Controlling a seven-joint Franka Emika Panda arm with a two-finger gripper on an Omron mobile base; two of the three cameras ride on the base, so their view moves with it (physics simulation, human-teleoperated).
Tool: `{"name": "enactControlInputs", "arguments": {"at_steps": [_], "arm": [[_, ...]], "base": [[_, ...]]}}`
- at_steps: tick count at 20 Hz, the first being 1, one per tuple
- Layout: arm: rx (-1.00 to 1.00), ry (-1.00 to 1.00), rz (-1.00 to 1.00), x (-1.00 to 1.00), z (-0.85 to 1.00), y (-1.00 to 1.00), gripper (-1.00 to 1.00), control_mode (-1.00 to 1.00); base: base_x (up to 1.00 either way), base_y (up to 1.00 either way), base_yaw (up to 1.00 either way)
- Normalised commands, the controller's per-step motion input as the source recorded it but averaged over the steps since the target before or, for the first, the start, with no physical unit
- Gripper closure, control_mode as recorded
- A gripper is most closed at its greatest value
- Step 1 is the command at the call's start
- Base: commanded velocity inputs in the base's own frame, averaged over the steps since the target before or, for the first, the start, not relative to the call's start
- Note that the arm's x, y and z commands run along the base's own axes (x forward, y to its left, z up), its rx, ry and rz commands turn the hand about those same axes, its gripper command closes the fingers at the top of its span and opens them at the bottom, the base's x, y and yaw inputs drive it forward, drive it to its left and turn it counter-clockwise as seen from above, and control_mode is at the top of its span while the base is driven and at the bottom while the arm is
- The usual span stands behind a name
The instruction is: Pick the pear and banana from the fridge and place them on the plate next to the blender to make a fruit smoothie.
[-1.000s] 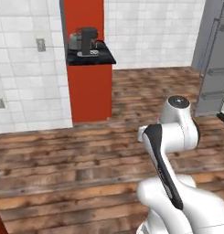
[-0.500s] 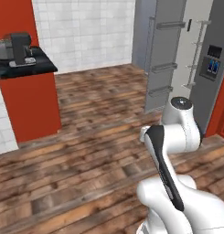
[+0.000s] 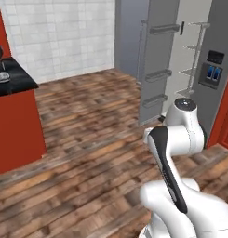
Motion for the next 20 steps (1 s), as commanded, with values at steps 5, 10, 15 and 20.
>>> {"name": "enactControlInputs", "arguments": {"at_steps": [5,10,15,20], "arm": [[0.0,0.0,0.0,0.0,0.0,0.0,-1.0,1.0],[0.0,0.0,0.0,0.0,0.0,0.0,-1.0,1.0],[0.0,0.0,0.0,0.0,0.0,0.0,-1.0,1.0],[0.0,0.0,0.0,0.0,0.0,0.0,-1.0,1.0]], "base": [[1.0,-0.04,-0.21],[0.92,-0.03,-0.41],[0.64,-0.03,-0.51],[0.73,-0.05,-0.47]]}}
